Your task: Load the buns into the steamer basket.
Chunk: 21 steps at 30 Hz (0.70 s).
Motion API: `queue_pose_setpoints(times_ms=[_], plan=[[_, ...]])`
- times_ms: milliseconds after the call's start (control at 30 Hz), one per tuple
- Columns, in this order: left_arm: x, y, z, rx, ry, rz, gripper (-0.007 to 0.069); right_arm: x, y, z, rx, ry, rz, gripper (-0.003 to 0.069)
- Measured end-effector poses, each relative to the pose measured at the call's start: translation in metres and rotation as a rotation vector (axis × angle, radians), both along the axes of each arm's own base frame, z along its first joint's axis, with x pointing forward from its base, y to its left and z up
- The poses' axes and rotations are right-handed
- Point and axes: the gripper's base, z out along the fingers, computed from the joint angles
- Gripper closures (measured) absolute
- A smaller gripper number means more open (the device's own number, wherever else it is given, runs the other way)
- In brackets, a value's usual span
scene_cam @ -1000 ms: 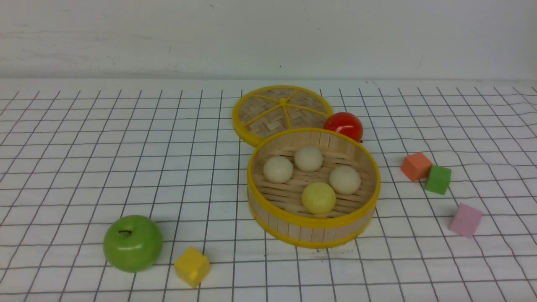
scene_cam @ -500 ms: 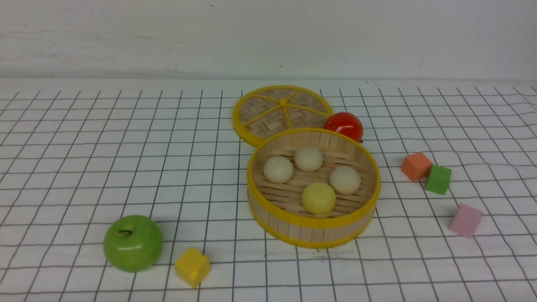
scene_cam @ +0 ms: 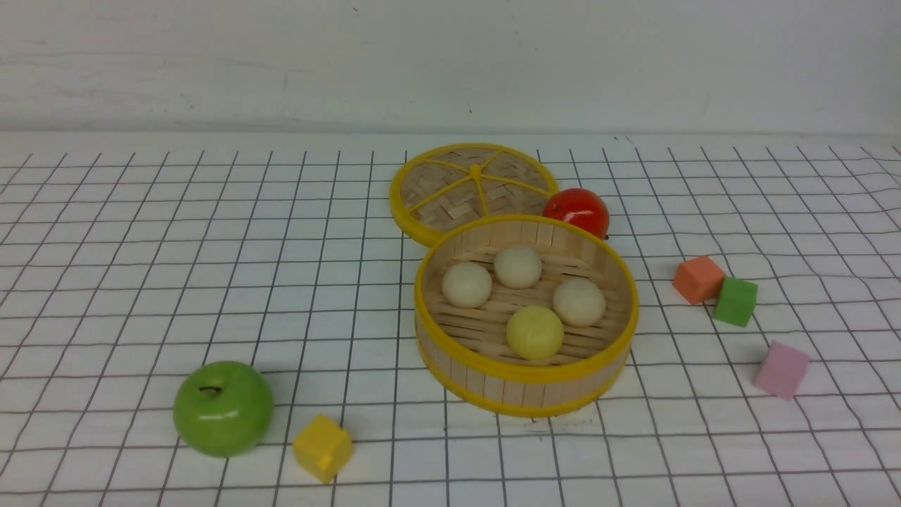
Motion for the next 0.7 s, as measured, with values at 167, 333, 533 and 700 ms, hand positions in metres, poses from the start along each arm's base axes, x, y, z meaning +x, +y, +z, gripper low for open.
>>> queue_pose_setpoints(times_ms=[167,333,533,700], plan=[[0.0000,0.0000,0.0000,0.000,0.000,0.000,0.0622,0.0000,0.0000,0.0000,0.000,0.000,0.000,0.0595],[0.0000,0.0000,0.0000,-0.001,0.000,0.000,0.0618,0.0000,0.0000,0.0000,0.000,0.000,0.000,0.0589],[0.0000,0.0000,0.0000,-0.001,0.000,0.000,0.0609,0.0000,0.0000,0.0000,0.000,0.000,0.000,0.0584],[0.0000,0.0000,0.0000,-0.001,0.000,0.000,0.0607,0.0000,0.0000,0.0000,0.000,0.000,0.000,0.0573]])
